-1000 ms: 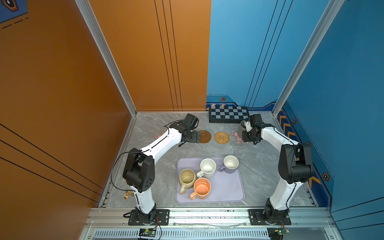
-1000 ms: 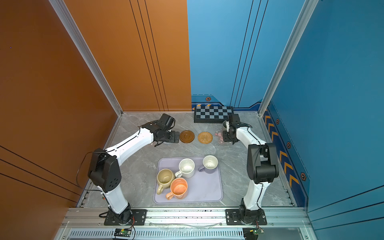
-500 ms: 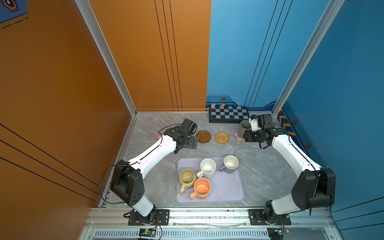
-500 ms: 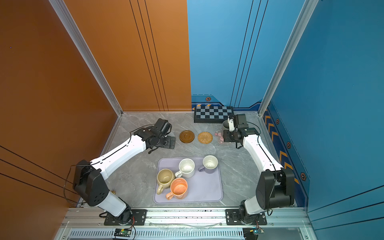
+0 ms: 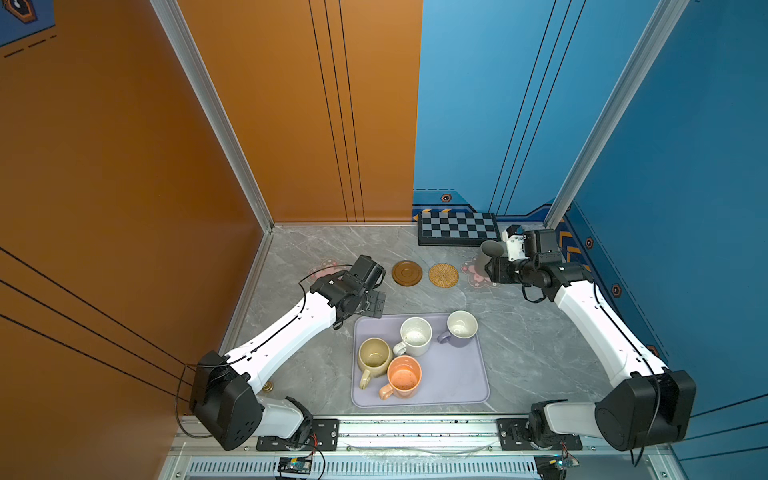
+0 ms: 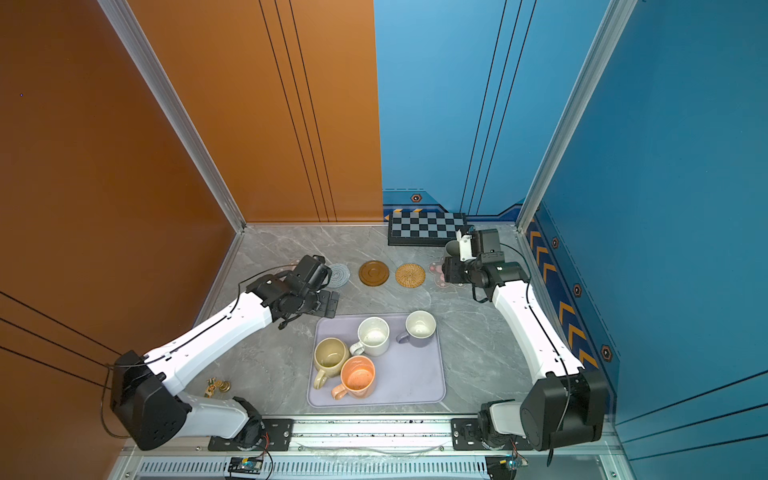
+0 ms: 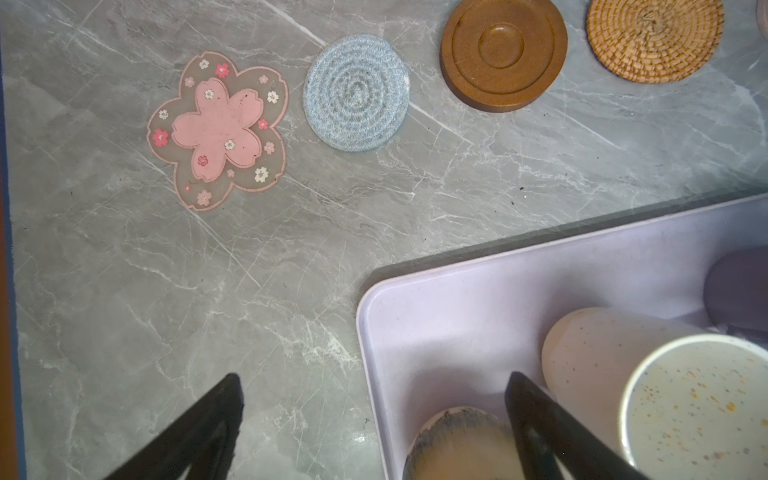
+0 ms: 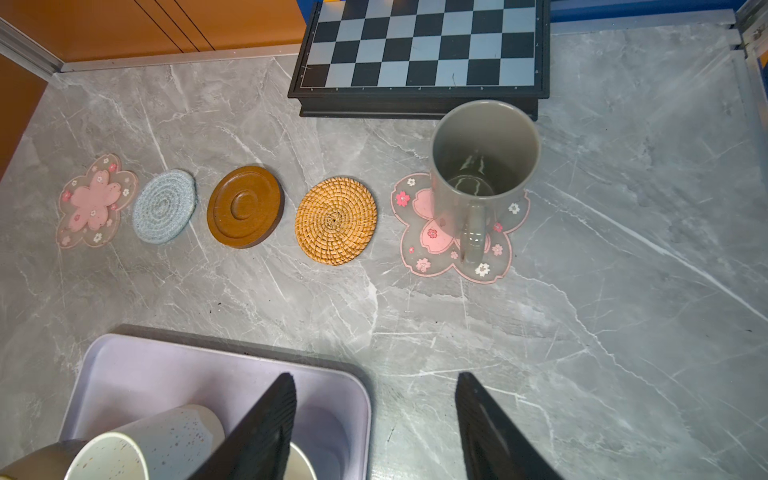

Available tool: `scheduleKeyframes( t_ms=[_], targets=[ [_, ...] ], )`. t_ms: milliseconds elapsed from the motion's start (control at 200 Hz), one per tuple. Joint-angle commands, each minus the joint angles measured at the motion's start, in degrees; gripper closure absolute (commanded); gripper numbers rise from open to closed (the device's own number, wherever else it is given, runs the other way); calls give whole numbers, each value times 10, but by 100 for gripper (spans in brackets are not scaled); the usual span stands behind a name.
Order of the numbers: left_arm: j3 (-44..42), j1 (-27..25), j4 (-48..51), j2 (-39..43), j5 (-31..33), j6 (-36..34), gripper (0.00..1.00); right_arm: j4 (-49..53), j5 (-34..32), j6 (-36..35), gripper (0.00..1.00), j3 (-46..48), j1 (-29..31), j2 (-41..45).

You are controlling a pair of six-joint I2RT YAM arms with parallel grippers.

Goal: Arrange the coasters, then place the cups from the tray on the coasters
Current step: 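Raise the right gripper off the grey mug while left gripper moves over the beige mug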

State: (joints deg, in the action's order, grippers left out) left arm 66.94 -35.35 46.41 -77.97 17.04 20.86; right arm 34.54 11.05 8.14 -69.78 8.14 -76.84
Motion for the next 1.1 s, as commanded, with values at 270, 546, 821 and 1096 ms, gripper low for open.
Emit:
scheduleKeyframes(
  t_ms=[270, 546, 821, 1096],
  targets=[
    [-37, -20, 45, 48, 12, -3, 1, 6, 36, 48, 35, -25, 24, 11],
    [-52, -21, 51, 69, -6, -10, 1, 6, 10, 53, 32, -36, 50, 17],
    [-74, -23, 56, 72, -7, -2, 1, 6, -13, 64, 28, -50, 69, 10],
    [-75, -26, 70, 74, -25, -11, 2, 6, -14, 65, 27, -59, 86, 3]
  ],
)
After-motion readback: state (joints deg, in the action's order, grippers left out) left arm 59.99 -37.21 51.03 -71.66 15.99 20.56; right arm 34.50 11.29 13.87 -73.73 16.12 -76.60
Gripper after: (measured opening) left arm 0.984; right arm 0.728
